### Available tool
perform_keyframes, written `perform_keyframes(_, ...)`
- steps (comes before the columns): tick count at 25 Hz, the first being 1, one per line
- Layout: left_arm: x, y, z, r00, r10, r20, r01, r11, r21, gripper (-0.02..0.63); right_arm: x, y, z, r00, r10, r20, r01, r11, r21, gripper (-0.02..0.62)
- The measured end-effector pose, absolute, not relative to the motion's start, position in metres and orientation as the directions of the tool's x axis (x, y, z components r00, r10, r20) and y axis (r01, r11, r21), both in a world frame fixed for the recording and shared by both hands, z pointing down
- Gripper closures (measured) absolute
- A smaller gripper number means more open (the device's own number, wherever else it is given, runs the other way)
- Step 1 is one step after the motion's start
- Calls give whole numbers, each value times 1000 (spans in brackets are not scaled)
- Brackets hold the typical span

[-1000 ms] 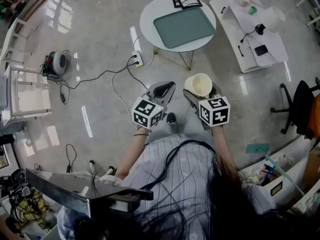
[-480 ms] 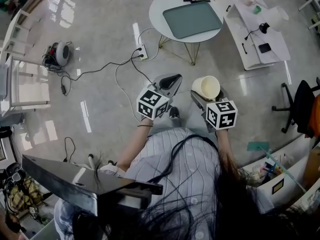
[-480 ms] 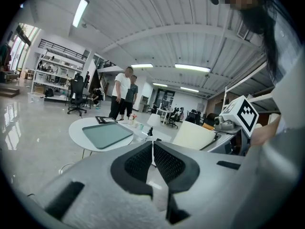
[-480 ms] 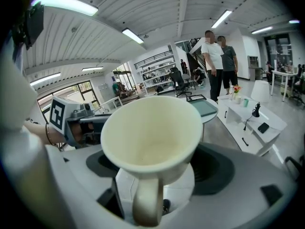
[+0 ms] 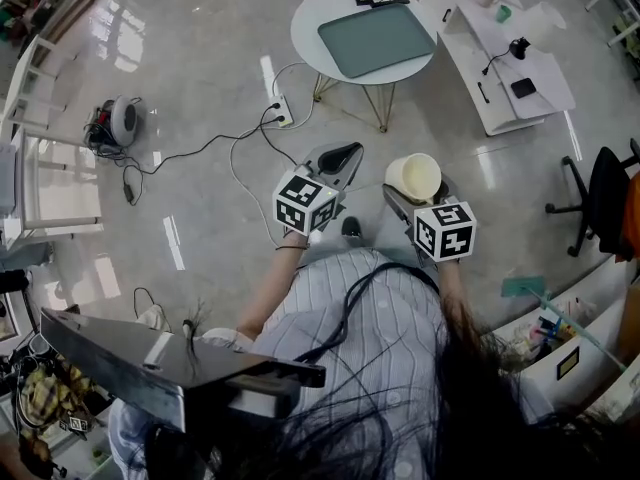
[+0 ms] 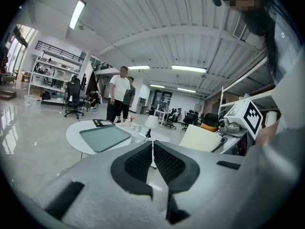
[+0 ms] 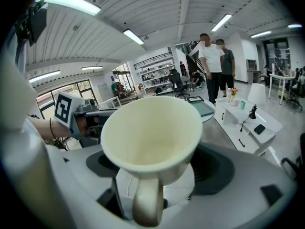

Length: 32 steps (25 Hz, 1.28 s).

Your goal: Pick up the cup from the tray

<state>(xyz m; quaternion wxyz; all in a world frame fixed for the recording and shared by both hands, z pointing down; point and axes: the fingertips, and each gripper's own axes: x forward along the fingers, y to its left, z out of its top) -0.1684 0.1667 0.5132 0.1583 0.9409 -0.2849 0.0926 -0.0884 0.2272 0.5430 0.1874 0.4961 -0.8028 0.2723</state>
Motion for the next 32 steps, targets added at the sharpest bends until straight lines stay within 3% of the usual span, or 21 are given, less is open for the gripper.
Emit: perform_keyframes(32, -172, 154, 512, 826, -502, 256, -557, -797, 235, 592, -90, 219, 547, -419, -691, 589, -906, 364, -218, 186)
